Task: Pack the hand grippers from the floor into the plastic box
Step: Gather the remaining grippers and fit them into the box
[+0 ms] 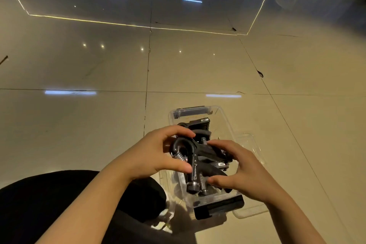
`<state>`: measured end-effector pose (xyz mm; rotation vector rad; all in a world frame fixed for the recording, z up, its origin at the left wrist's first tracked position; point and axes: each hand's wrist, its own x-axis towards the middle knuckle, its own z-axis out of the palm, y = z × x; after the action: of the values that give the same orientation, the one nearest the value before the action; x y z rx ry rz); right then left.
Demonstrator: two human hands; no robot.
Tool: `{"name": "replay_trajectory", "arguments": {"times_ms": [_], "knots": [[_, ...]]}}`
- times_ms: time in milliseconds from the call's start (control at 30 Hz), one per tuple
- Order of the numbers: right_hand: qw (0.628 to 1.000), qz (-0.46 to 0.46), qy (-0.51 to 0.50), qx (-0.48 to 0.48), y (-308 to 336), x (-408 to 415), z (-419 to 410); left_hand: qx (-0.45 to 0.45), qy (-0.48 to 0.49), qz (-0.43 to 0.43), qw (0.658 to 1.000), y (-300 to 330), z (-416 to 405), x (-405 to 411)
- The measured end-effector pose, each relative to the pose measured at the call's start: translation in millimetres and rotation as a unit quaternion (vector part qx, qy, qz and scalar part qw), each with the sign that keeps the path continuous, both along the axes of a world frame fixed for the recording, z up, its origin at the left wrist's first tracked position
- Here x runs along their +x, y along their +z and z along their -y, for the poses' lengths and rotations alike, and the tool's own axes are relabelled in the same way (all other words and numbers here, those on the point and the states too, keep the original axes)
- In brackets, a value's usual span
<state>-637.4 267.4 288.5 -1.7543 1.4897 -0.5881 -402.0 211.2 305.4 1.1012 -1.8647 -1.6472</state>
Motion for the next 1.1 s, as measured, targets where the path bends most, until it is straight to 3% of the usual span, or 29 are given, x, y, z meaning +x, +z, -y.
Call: {"name": "replay_trajectory", "arguments": {"times_ms": [167, 367, 433, 633, 767, 933, 1100], "knots": [[0.991, -0.118, 0.044, 0.036, -25, -16, 28, -0.025, 0.054, 0.072, 0.996, -28, 20, 7], [0.950, -0.309, 0.033, -0.006, -64, -37, 132, -0.061, 0.152, 0.168, 0.972, -51, 31, 30], [0.944, -0.328, 0.044, -0.015, -84, -29, 165, -0.067, 0.158, 0.187, 0.967, -56, 35, 34], [0.899, -0.418, 0.118, -0.065, -144, -13, 197, -0.024, 0.204, 0.105, 0.973, -52, 51, 31], [0.891, -0.434, 0.097, -0.095, -157, -19, 184, -0.029, 0.204, 0.108, 0.972, -53, 59, 24], [0.917, -0.397, 0.021, -0.030, -164, -28, 174, -0.027, 0.202, 0.070, 0.976, -47, 61, 17], [0.935, -0.351, -0.004, -0.039, -166, -22, 170, -0.018, 0.223, 0.061, 0.973, -48, 57, 22]]}}
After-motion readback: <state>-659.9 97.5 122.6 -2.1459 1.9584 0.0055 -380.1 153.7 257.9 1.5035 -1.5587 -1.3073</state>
